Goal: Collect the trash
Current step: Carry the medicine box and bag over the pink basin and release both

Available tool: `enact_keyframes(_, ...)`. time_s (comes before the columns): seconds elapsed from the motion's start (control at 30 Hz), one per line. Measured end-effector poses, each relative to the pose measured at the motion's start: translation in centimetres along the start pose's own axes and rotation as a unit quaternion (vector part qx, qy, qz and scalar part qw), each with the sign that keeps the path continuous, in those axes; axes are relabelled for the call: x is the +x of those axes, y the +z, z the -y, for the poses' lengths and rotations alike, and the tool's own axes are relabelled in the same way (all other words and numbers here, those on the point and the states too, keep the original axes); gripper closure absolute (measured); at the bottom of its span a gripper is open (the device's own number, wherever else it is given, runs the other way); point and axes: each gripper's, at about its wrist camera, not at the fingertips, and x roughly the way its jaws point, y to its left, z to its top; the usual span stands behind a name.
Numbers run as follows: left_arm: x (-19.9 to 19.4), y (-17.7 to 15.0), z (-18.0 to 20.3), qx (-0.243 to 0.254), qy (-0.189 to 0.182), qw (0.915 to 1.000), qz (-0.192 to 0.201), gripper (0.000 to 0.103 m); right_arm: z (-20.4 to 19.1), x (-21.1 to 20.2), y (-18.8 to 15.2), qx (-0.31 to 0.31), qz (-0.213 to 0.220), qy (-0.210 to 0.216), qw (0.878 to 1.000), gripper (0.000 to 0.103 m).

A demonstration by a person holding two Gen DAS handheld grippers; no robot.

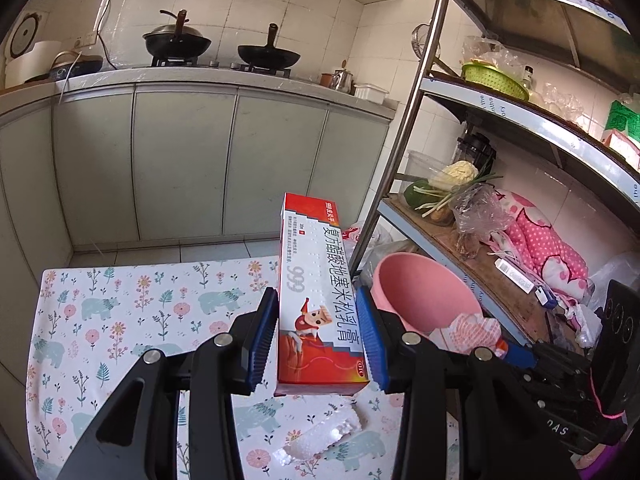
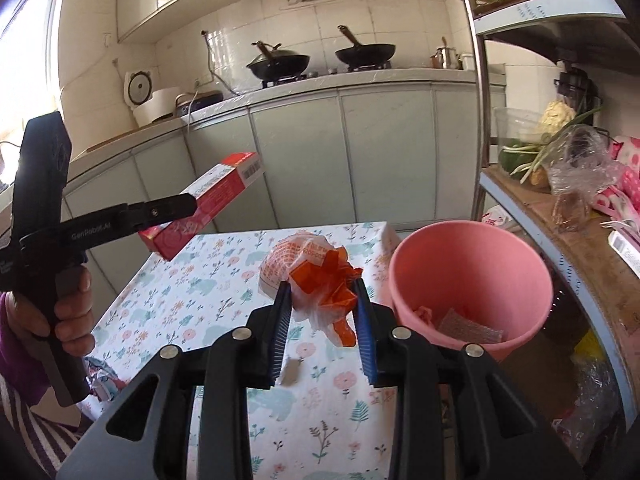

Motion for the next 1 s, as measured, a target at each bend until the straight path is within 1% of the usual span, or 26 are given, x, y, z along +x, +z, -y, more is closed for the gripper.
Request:
enact_keyframes(0.2,1.5,1.2,3.3,0.019,-0.03,0.9993,0.013,0.063,3.1,-0.4,1.2,0.023,0.026,-0.054,0.998,0.072)
enact_keyframes(0.47,5.0,2.0,7.9,0.034,-0.062,0.9974,0.013,0.063,7.5,-0.3,2.0,0.067,0.052,-0.112,0.99,0.072)
enact_keyframes(0.6,7.1,2.2,10.0,0.035,-0.071,0.9968,0.008,0.063,8.6,0.1,2.2,0.068,0.065,-0.143,0.985,0.072)
enact_keyframes(0.77,10.2,1.8,12.1,0.042,-0.073,0.9964,-0.01,0.063,10.0,1.4,2.1,0.075,0.062,-0.165,0.982,0.072)
enact_keyframes(1.0,14.1,0.6,13.9,0.055,-0.071,0.9951,-0.042,0.063,12.7,4.0,1.6,0.109,0.033,-0.18,0.977,0.072)
